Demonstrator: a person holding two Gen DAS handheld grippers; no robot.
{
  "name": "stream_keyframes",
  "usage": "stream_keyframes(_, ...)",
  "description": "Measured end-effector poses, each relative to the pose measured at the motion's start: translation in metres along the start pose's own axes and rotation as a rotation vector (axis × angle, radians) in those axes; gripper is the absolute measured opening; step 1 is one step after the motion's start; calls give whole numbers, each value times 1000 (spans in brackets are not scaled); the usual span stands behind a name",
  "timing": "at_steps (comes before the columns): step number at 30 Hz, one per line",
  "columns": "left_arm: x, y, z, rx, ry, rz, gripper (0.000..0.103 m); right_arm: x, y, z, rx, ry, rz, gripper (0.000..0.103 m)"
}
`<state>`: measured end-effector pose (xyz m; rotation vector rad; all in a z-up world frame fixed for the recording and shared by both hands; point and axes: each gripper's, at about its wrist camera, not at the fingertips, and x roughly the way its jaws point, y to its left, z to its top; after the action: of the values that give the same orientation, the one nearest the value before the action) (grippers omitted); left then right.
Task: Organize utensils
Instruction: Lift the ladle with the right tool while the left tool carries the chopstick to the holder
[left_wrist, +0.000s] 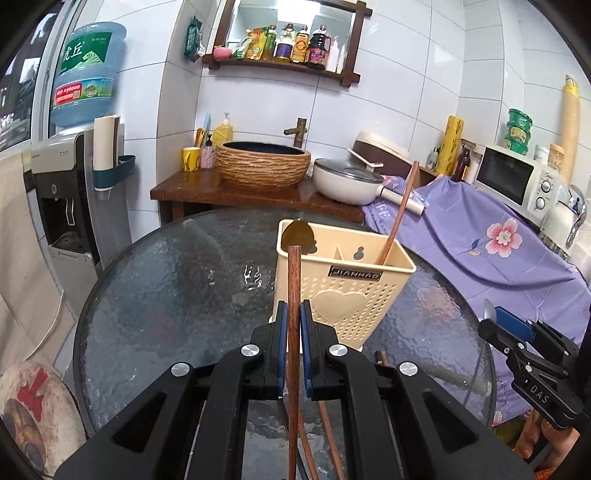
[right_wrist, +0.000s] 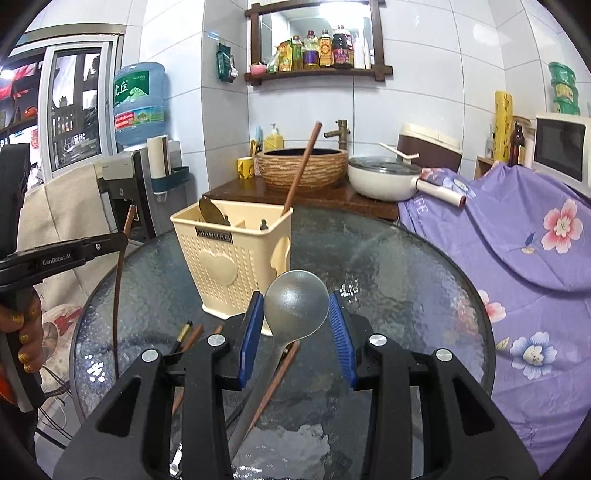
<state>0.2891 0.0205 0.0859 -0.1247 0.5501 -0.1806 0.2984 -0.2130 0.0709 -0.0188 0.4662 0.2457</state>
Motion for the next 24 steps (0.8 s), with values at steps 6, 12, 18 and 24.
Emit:
stream_keyframes(6, -10, -1, 8, -3, -23, -30, 7, -4, 3, 16, -22, -30, 15, 37)
stream_keyframes(12, -26, -7, 21, 21, -73, -48, 7, -4, 8, 31, -22, -40, 48, 37)
stream_keyframes(18, -39, -17, 43, 46, -120, -81, 7, 3, 12, 56, -24, -53, 77, 37)
stream_keyframes(24, -55, -34, 90, 78, -197, -118, 7, 17, 16, 103, -26, -101, 70, 37)
